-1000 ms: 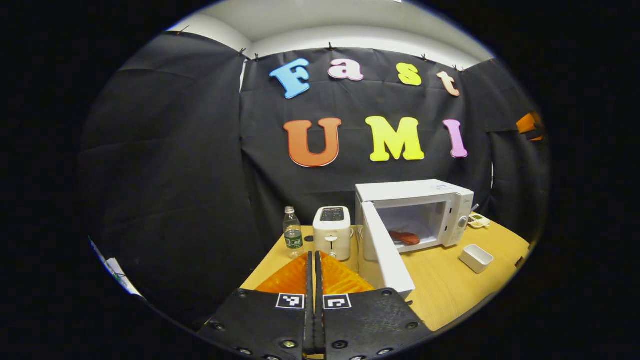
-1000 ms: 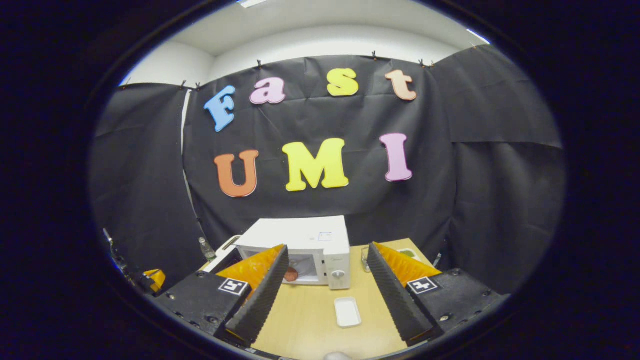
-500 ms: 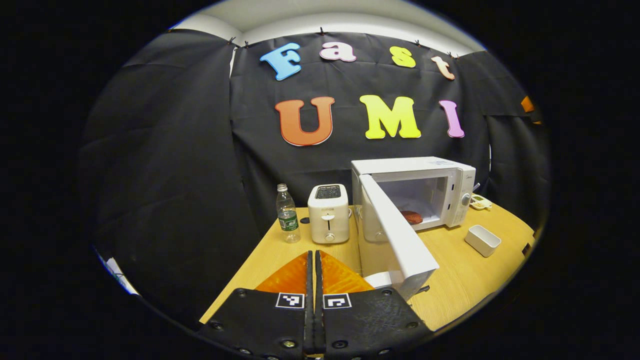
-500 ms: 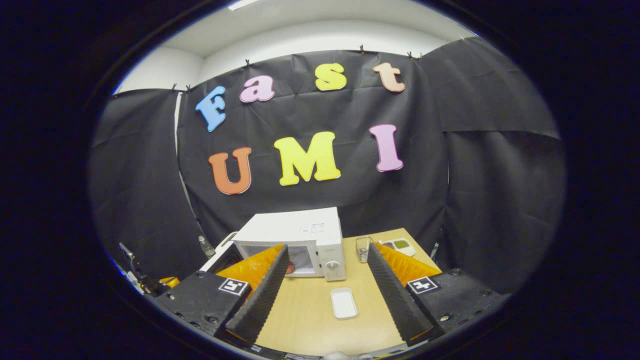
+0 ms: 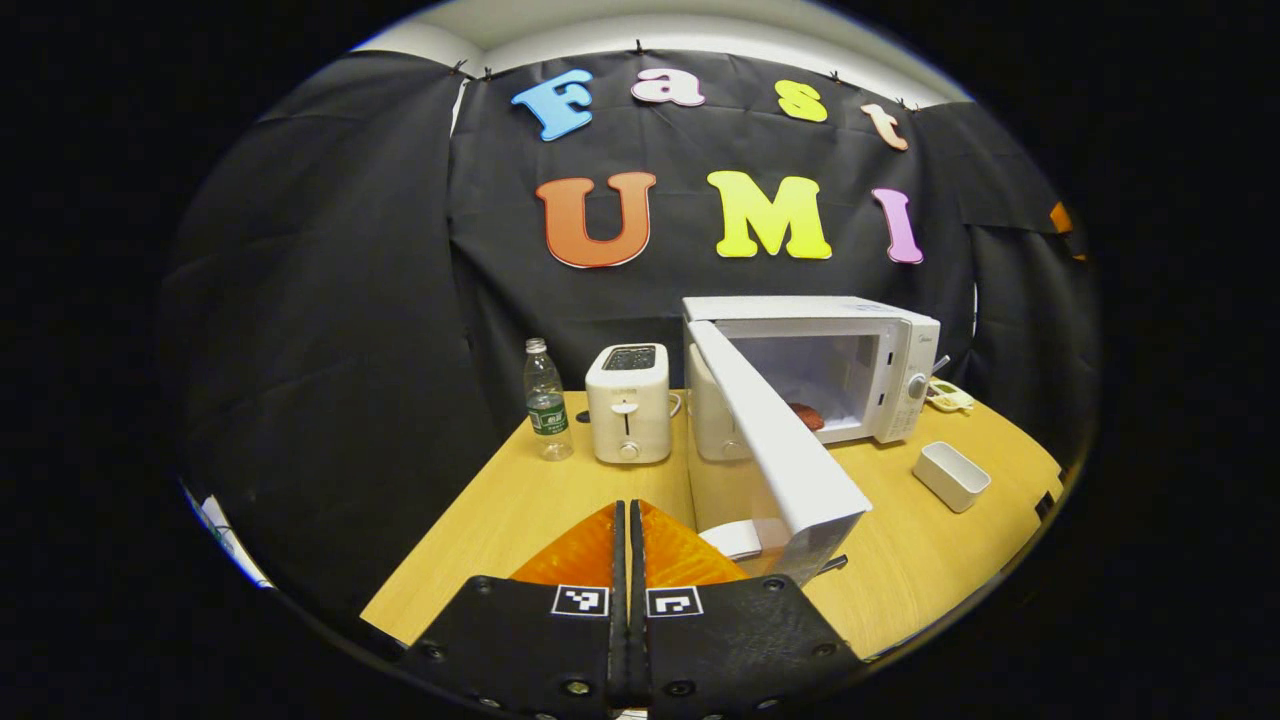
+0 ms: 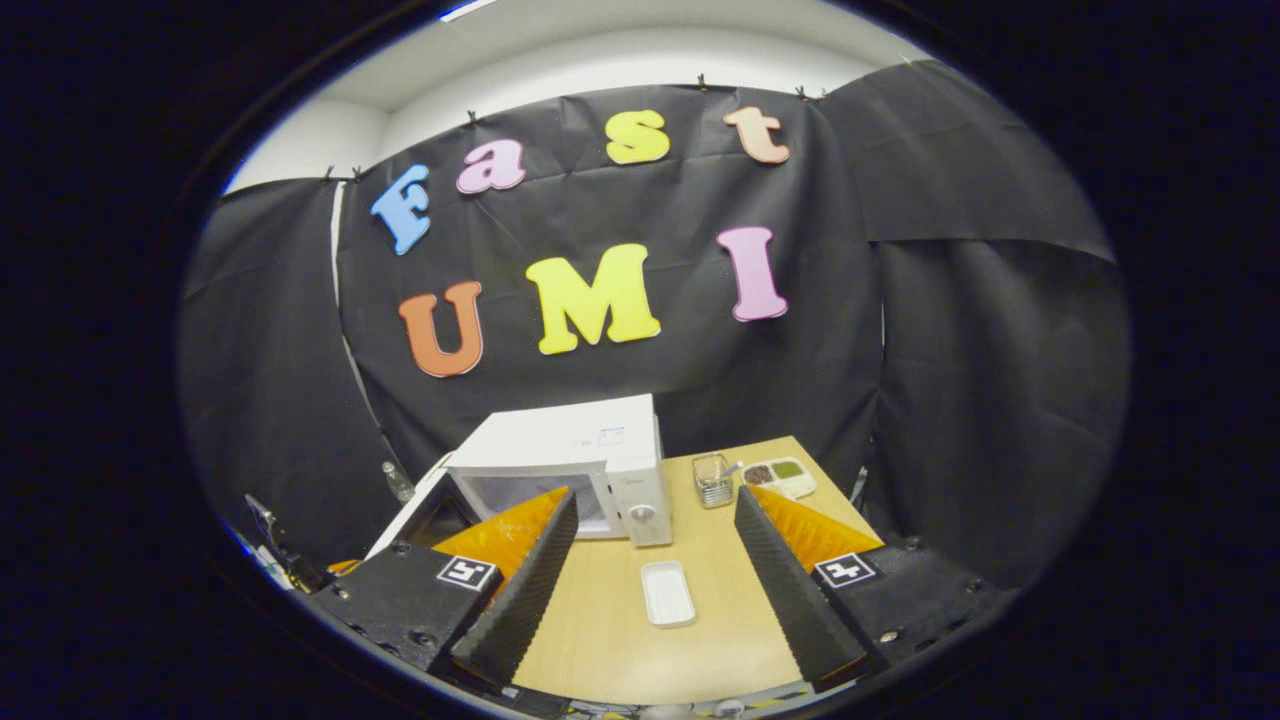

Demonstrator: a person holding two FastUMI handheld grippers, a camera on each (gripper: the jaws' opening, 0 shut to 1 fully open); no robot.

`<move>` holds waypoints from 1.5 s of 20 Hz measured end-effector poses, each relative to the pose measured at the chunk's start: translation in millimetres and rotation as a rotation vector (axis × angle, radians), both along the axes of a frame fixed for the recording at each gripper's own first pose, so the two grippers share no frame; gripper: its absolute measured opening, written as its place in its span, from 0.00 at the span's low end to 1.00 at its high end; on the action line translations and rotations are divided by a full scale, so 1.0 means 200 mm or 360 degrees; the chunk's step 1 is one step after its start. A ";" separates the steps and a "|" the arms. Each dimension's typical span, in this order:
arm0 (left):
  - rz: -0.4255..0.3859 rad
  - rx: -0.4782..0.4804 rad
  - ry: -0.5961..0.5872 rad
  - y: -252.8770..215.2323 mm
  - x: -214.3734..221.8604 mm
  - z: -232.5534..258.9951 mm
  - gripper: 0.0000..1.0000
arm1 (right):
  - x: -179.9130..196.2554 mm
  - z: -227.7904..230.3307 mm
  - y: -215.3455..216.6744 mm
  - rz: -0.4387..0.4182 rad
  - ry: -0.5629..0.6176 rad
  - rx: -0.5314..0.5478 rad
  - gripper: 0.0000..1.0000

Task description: Open the microwave oven with the left hand, put the food in, and close the microwave oven.

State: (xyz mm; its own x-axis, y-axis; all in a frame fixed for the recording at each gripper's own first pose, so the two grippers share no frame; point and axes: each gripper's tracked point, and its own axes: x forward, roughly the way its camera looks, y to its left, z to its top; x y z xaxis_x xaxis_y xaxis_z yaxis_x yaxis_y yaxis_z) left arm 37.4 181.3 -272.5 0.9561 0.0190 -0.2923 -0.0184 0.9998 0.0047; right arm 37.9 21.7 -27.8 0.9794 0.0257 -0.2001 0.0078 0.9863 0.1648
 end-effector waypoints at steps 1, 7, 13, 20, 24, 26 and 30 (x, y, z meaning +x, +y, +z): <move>-0.0020 0.0006 0.0004 -0.05 0.00 -0.01 0.00 | 0.01 -0.01 -0.03 -0.0003 0.0010 0.0009 1.00; -0.0154 0.0014 0.0014 -0.41 0.05 -0.03 0.00 | 0.06 -0.05 -0.19 -0.0001 0.0045 0.0026 1.00; -0.0220 -0.0023 0.0017 -0.74 0.18 -0.03 0.00 | 0.12 -0.12 -0.36 0.0015 0.0099 0.0047 0.90; -0.0285 -0.0010 -0.0024 -1.07 0.42 0.03 0.00 | 0.21 -0.21 -0.52 0.0082 0.0172 0.0069 1.00; -0.0302 -0.0044 -0.0046 -1.25 0.58 0.07 0.00 | 0.28 -0.27 -0.63 0.0097 0.0212 0.0084 0.90; -0.0318 -0.0034 -0.0059 -1.33 0.64 0.08 0.00 | 0.32 -0.30 -0.69 0.0094 0.0222 0.0073 0.90; -0.0326 -0.0038 -0.0057 -1.44 0.79 0.07 0.00 | 0.39 -0.33 -0.78 0.0091 0.0231 0.0082 1.00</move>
State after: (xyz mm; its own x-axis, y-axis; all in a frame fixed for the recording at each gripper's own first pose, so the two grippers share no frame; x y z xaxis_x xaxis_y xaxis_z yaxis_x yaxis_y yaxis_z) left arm 195.2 -106.4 -258.0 0.9492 -0.1832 -0.2558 0.1854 0.9825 -0.0159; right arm 115.8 -133.8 -93.4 0.9371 0.0945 -0.3361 -0.0209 0.9761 0.2163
